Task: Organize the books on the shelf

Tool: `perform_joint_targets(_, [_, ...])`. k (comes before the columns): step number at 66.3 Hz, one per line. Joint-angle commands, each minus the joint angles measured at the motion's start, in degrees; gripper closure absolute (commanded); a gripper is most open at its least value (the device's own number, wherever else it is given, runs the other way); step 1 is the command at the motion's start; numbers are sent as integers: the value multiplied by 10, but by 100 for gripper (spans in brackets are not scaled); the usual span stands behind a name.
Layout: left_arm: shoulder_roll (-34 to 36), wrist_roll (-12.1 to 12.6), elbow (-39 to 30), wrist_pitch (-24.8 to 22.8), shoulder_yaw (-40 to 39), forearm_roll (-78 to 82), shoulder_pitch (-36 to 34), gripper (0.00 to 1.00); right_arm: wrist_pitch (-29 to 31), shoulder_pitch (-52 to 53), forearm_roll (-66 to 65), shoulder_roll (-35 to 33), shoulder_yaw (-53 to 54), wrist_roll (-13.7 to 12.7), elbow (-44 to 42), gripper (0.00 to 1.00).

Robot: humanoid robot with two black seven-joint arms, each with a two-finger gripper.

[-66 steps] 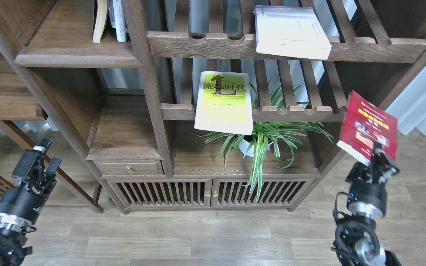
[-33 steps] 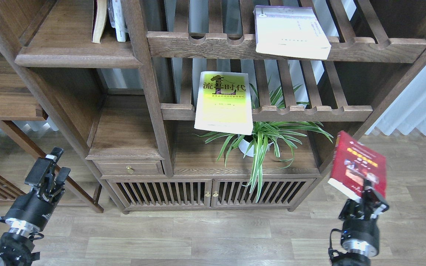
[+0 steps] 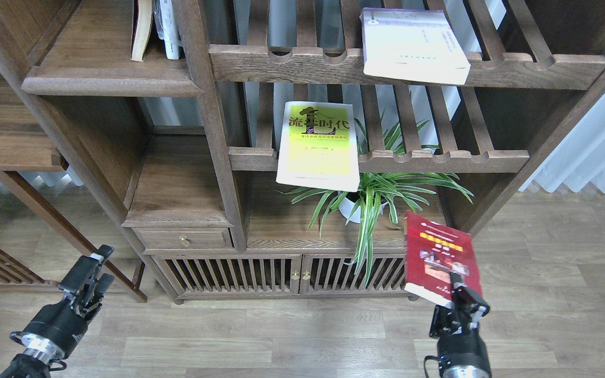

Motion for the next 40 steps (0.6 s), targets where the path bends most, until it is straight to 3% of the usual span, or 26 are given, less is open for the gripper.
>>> perform_joint_targets(1, [2,1,0,0,2,9,-5,0,0,7,-12,2,-24,-1,-1,94])
perform_joint_targets(21, [23,2,-31,0,15,48,-5,0,0,35,-13,4,-104,-8,-4,94])
perform_joint_targets(30, [46,9,-63,0,24,-26,12,0,0,38,-15,-4,-140,-28,-4,94])
perform_joint_targets(33, [65,30,-74,0,26,-54,17,0,0,39,-15,-5,-149,-37,-4,94])
perform_joint_targets(34, [80,53,-78,0,28,-68,17,0,0,39,-15,-7,-154,-44,-4,94])
perform_joint_targets(36, [89,71,-80,0,29,-77,18,0,0,39,-15,-8,-157,-49,-4,94])
perform_joint_targets(40, [115,132,-89,0,27,-105,20,0,0,43,-15,-17,-171,-70,-4,94])
